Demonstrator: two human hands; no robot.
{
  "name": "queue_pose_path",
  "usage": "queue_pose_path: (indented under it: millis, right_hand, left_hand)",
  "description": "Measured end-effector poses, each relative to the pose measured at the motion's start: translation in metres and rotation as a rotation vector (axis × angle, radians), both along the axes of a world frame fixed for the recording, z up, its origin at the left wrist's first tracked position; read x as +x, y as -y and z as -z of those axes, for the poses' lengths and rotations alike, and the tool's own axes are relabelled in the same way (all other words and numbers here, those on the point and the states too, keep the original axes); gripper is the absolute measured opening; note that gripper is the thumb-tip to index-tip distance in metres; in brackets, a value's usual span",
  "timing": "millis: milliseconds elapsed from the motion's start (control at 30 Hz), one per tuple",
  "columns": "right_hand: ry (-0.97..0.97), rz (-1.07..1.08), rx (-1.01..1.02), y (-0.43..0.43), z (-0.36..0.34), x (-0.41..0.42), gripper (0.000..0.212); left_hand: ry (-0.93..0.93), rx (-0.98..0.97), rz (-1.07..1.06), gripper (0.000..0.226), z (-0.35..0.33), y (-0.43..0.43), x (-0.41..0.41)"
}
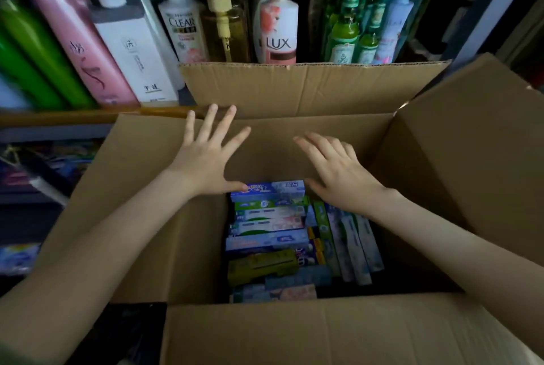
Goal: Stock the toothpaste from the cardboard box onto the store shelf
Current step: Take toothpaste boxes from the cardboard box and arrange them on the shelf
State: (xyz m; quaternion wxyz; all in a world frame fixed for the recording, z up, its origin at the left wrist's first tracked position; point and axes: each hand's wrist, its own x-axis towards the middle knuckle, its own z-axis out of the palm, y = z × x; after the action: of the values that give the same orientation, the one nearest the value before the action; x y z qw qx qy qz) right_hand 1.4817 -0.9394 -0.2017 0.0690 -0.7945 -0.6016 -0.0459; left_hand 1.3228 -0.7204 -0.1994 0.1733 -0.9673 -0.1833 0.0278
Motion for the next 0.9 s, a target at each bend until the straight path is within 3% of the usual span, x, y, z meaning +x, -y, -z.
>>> queue_pose_path:
  millis: [600, 900]
  right_hand:
    - [0.004, -0.271, -0.099, -0.037, 0.048, -0.013, 0.081]
    - [0.04, -0.298, -0.055, -0.047, 0.064, -0.019, 0.083]
  left_hand:
    - [-0.003, -0.084, -0.108, 0.107, 0.005, -0.009, 0.007]
    - [-0.027, -0.109, -0.095, 0.1, 0.006, -0.008, 0.006]
